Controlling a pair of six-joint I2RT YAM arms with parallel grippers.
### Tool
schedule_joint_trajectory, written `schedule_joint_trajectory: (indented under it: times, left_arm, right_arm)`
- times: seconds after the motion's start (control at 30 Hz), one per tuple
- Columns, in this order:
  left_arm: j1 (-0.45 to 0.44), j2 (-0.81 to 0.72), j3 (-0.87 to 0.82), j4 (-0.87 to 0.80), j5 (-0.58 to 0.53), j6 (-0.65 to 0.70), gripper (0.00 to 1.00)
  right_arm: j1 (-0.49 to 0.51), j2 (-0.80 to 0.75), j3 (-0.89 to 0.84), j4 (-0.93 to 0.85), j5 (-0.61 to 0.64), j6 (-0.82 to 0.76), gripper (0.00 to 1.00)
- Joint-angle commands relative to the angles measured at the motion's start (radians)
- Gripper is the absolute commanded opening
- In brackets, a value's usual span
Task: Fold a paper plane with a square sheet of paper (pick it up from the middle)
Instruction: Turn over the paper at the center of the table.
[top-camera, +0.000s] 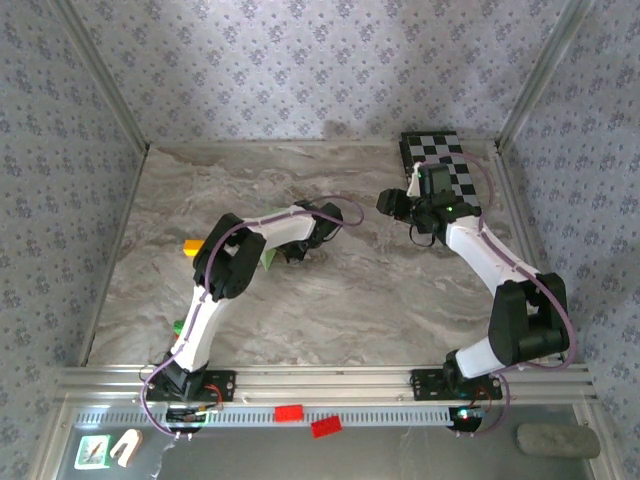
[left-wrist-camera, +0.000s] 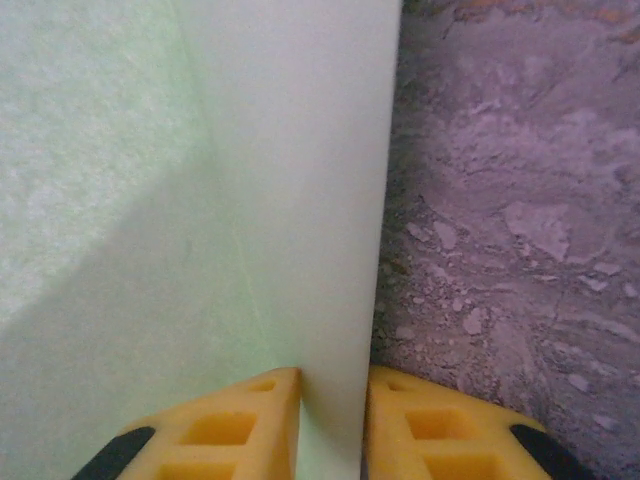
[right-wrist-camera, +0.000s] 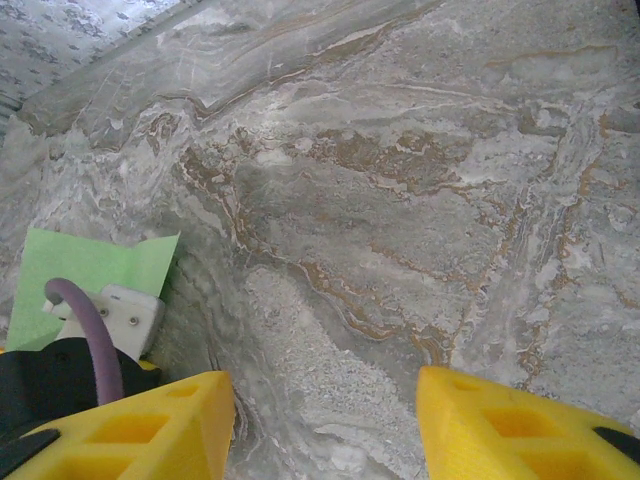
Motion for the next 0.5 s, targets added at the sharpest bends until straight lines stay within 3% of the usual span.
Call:
schedule_joint_trajectory:
  times: [0.0,0.23,0.47]
  left_arm:
    - [-0.011,-0.058,0.020,-0.008,0.150,-0.059,0.28]
    - [-0.012,-0.180,-0.063,0.151,0.446,-0.117,0.41]
    - [-0.013,-0.346,-0.214,0.367,0.782,-0.258,0.49]
  right_arm:
    - [-0.009,-0.025,-0.008,-0.003,-0.010,0.028,0.52]
    - [-0.034,-0.035,-0.039,0.030,-0.028,0.073,0.53]
    - [-0.041,-0.040,-0.053,0.050,-0.044,0.086,0.57]
